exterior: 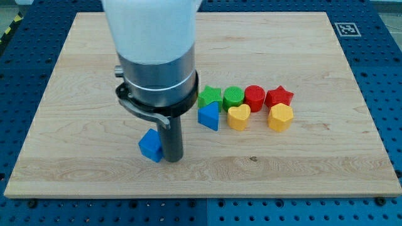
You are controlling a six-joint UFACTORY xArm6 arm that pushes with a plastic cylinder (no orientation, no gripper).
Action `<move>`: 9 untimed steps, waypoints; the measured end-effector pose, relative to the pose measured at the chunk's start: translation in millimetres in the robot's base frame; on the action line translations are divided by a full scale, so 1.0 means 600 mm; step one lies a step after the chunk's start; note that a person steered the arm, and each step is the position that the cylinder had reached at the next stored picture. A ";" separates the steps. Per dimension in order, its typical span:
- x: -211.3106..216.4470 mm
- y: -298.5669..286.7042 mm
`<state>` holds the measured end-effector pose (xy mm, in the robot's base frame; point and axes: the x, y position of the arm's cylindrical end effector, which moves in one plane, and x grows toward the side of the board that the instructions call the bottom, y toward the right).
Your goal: Move the blue cube towards the bottom left
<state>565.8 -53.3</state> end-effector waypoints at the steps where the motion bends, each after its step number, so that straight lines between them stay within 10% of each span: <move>1: -0.009 0.052; 9: -0.040 -0.110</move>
<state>542.0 -119.4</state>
